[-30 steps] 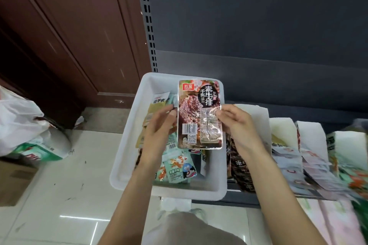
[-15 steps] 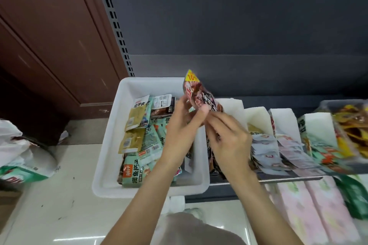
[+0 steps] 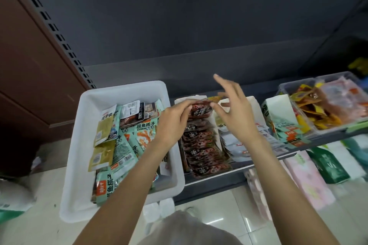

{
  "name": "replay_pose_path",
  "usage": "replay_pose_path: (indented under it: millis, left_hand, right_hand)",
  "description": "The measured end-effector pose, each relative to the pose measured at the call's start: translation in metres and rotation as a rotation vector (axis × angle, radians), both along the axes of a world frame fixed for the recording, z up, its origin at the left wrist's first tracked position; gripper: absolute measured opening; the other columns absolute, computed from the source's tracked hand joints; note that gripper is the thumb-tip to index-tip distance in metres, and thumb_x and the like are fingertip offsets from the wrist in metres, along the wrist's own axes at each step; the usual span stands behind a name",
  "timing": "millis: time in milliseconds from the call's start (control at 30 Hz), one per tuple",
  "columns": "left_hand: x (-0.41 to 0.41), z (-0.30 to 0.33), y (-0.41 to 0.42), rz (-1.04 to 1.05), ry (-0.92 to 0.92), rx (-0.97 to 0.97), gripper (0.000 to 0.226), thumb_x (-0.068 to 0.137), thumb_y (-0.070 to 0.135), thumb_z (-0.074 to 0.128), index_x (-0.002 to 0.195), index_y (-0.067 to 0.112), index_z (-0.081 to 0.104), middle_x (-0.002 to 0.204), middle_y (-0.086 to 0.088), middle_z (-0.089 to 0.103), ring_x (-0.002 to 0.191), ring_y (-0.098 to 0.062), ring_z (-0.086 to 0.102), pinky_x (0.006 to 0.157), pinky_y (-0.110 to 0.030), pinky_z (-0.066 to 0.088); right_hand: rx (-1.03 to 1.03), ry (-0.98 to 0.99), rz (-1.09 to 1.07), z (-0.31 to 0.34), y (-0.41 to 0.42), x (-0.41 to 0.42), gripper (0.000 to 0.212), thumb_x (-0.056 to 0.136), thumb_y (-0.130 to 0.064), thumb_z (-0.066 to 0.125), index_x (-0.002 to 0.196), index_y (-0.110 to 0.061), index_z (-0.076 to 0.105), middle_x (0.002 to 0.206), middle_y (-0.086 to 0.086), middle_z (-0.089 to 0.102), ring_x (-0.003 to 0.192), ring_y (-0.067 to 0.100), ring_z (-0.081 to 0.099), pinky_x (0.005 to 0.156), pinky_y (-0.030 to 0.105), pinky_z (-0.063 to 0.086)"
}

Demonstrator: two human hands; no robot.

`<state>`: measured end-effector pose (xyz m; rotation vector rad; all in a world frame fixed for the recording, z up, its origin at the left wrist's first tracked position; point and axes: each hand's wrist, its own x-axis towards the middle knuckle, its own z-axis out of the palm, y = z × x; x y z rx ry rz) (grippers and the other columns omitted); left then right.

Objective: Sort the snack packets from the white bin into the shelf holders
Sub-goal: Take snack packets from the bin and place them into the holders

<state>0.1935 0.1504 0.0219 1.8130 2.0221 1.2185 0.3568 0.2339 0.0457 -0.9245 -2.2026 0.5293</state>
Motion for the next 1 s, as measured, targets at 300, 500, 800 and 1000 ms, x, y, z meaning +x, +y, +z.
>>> replay_pose_path:
  millis: [300, 500, 800, 1000]
  left_hand:
    - [-0.014, -0.027, -0.013, -0.025, 0.172, -0.093, 0.015, 0.086, 0.025, 0.063, 0.099, 0.025, 0.072, 0.096, 0.008, 0.071, 0.094, -0.015, 0.063, 0.091, -0.04, 0.047]
    - [-0.033, -0.022, -0.055, 0.103, 0.059, -0.047, 0.024, 0.091, 0.033, 0.053, 0.105, 0.023, 0.07, 0.1, 0.013, 0.067, 0.092, 0.0, 0.057, 0.084, -0.027, 0.048]
    - [-0.08, -0.039, -0.142, 0.561, 0.085, -0.213, 0.027, 0.077, 0.003, 0.072, 0.103, 0.012, 0.07, 0.104, -0.006, 0.07, 0.098, -0.029, 0.061, 0.079, -0.034, 0.049]
    - [-0.086, -0.054, -0.158, 0.48, 0.022, -0.628, 0.056, 0.083, 0.045, 0.063, 0.134, 0.025, 0.048, 0.135, 0.002, 0.05, 0.125, -0.023, 0.042, 0.102, -0.039, 0.039]
  right_hand:
    - [0.256, -0.527, 0.084, -0.049, 0.0, -0.007, 0.02, 0.089, -0.023, 0.056, 0.095, -0.027, 0.075, 0.082, -0.007, 0.072, 0.091, 0.021, 0.054, 0.076, 0.031, 0.028]
    - [0.203, -0.399, 0.094, -0.037, -0.016, -0.001, 0.027, 0.089, -0.026, 0.055, 0.111, -0.02, 0.07, 0.112, -0.005, 0.067, 0.108, 0.02, 0.048, 0.09, 0.033, 0.032]
    - [-0.079, -0.272, 0.428, -0.005, -0.074, -0.079, 0.023, 0.096, -0.017, 0.054, 0.114, -0.02, 0.068, 0.109, -0.004, 0.07, 0.095, 0.01, 0.065, 0.083, 0.028, 0.052]
    - [-0.074, -0.742, 0.274, -0.052, -0.088, -0.138, 0.031, 0.095, -0.015, 0.053, 0.125, -0.009, 0.05, 0.113, 0.01, 0.064, 0.096, 0.026, 0.064, 0.075, 0.033, 0.051]
